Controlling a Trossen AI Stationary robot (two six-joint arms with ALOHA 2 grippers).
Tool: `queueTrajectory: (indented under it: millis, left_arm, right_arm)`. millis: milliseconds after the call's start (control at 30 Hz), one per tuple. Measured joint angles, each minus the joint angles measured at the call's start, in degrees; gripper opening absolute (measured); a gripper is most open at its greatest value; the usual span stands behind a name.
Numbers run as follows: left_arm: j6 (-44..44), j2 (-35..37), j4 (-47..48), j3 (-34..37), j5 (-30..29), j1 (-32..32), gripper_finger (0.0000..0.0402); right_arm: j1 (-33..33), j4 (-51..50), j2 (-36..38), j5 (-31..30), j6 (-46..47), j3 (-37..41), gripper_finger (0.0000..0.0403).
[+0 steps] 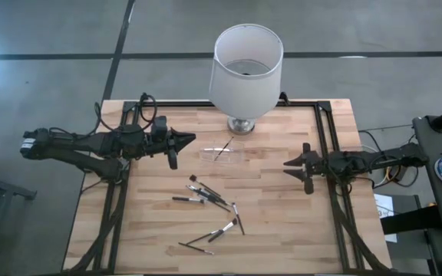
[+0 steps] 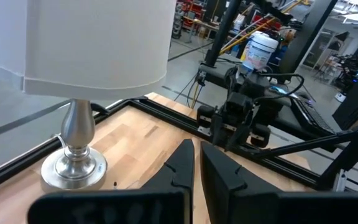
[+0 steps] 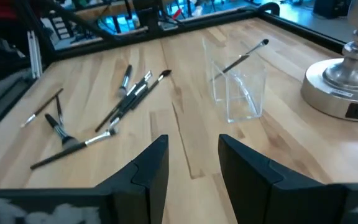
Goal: Put items in baskets/containers
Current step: Put the eyeshadow brush into the transparent organizer
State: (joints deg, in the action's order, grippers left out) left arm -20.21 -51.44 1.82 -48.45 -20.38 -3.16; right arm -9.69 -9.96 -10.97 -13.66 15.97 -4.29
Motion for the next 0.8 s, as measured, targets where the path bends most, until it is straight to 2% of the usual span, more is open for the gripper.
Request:
queueTrajectory:
  millis: [367,667,800]
  left_arm:
    - [-0.8,0.0,-1.0,0.0,-0.7,0.1,0.0021]
    - [-5.4,0.0,-1.4,0.0,-0.9,0.1,0.0021]
    - [-5.4,0.0,-1.4,0.0,-4.2,0.1,0.0021]
  right_arm:
    - [0.0,0.0,-0.1,0.0,0.0,0.0,0.0134]
    - [0.0,0.0,-0.1,0.2,0.1,-0.1,0.0134]
    - [0.0,0.0,-0.1,0.2,0.1,-0.1,0.0134]
